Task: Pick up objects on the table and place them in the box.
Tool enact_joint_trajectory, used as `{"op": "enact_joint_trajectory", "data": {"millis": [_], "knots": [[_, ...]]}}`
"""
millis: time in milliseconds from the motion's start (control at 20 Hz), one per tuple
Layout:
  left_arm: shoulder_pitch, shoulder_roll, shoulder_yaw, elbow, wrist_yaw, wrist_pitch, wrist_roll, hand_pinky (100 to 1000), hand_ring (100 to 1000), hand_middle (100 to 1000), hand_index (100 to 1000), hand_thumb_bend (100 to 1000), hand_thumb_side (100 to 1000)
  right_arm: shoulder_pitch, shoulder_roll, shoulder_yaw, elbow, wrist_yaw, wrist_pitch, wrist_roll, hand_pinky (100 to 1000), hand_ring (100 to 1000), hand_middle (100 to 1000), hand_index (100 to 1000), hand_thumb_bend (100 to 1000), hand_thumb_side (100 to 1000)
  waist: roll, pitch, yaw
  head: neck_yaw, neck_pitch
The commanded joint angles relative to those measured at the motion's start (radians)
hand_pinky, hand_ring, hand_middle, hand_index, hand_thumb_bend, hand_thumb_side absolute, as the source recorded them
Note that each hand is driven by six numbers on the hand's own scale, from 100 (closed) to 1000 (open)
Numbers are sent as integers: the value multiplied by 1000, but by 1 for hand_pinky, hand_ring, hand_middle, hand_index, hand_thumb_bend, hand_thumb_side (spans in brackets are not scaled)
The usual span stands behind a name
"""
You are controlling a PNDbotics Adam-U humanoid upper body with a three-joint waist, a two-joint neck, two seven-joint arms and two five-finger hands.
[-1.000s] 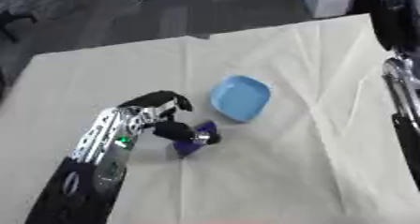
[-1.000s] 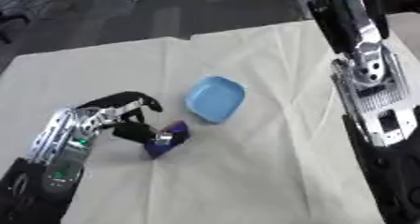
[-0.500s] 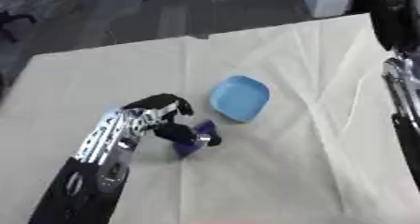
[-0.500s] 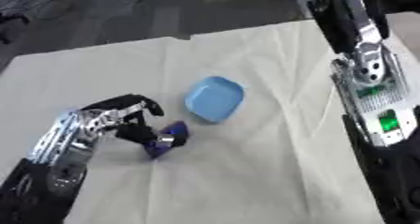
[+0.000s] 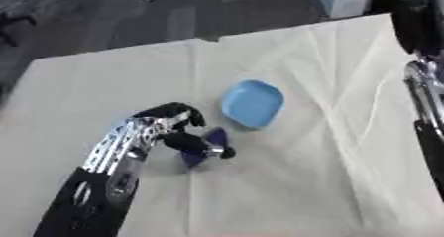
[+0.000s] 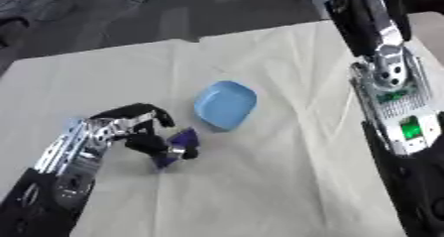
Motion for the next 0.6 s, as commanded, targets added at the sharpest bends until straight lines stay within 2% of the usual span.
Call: {"op": "enact_joint_trajectory", "data": {"millis": [50, 600], "knots": [[-22, 0, 0, -2, -5, 9, -16, 433, 679, 778, 835, 685, 746, -20, -12, -4, -13, -1, -1, 1, 507, 419, 603, 880, 100, 881, -4, -11, -1, -8, -6], [-29, -2, 8, 22, -27, 9, -16, 420, 653, 767, 824, 694, 751, -20, -13, -3, -13, -2, -1, 2, 507, 418, 602, 878, 100, 882, -4, -11, 0, -9, -6]]}}
